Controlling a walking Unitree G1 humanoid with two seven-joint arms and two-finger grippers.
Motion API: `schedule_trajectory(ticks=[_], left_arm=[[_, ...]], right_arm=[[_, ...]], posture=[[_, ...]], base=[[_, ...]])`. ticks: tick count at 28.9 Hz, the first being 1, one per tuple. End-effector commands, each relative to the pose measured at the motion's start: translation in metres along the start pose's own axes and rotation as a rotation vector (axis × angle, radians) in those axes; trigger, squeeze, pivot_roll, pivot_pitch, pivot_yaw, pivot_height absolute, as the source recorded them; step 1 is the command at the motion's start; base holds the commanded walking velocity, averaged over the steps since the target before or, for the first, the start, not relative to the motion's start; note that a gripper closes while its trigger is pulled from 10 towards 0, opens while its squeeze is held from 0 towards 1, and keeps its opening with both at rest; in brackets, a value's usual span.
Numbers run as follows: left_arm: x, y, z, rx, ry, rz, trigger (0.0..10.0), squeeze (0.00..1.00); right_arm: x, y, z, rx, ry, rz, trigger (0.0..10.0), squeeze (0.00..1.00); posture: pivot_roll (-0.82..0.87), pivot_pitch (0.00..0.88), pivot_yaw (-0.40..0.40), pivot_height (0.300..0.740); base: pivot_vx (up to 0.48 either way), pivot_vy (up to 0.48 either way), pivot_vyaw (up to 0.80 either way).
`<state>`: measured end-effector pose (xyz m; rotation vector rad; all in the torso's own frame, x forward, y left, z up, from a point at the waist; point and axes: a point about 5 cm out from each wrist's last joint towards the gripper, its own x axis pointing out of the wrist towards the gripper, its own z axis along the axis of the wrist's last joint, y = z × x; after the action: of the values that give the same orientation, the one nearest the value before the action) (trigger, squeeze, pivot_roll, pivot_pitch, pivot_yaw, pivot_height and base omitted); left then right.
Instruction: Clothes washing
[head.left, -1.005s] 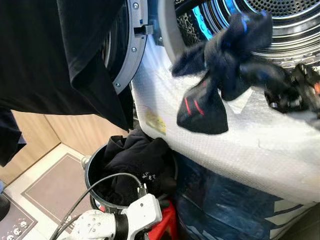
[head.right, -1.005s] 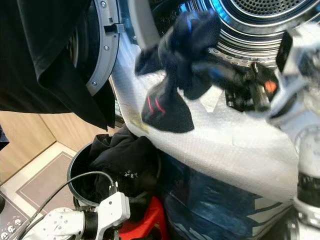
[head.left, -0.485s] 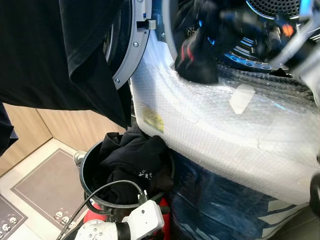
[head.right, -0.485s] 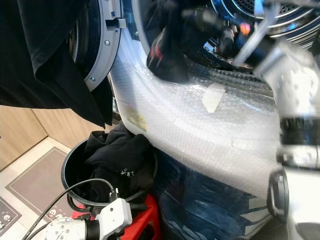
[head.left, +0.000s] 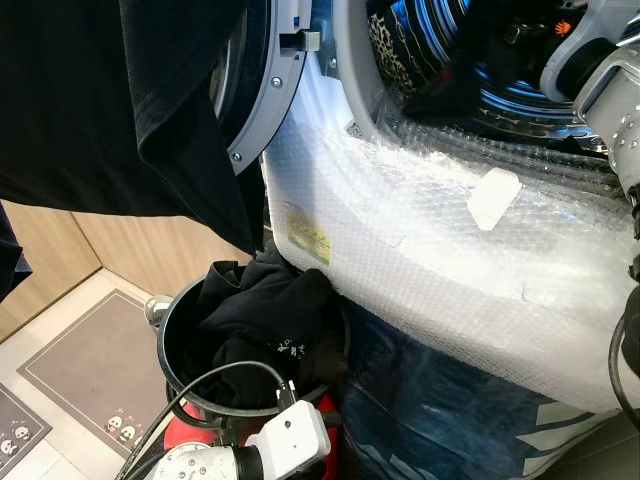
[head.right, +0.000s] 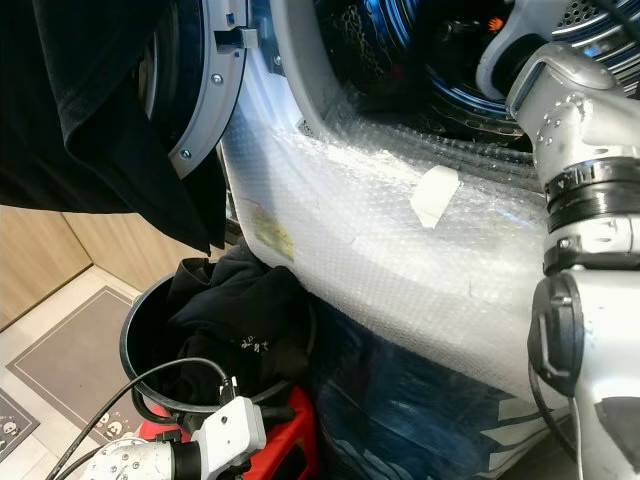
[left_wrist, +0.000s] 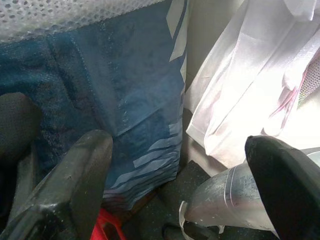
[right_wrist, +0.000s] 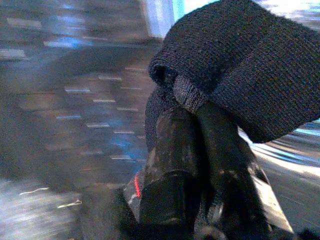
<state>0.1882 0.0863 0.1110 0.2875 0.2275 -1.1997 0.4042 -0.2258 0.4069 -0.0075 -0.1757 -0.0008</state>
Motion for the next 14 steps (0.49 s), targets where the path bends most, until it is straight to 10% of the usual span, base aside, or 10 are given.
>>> schedule_trajectory(ticks=[1,2,4,14], left_arm=[[0.001,-0.005,0.002,0.005,0.008,-0.011,10.0,0.00],[0.001,-0.005,0.002,0.004,0.008,-0.008,10.0,0.00],[0.001,-0.005,0.002,0.003,0.008,-0.006,10.0,0.00],[0.001,-0.001,0.002,0.005,0.011,0.001,10.0,0.00]], right_arm=[[-0.003,-0.016,0.013,-0.028,-0.031,-0.133,10.0,0.00],[-0.006,-0.028,0.012,-0.070,-0.020,-0.247,10.0,0.00],[-0.007,-0.035,0.010,-0.054,-0.009,-0.308,10.0,1.00],[-0.009,-0.042,0.015,-0.096,-0.016,-0.419,10.0,1.00]], posture=[[-0.01,0.132,-0.077,0.740],[-0.01,0.132,-0.077,0.740],[-0.01,0.132,-0.077,0.740],[-0.01,0.137,-0.064,0.740]], base=[[0.000,0.000,0.00],[0.000,0.000,0.00],[0.000,0.000,0.00],[0.000,0.000,0.00]])
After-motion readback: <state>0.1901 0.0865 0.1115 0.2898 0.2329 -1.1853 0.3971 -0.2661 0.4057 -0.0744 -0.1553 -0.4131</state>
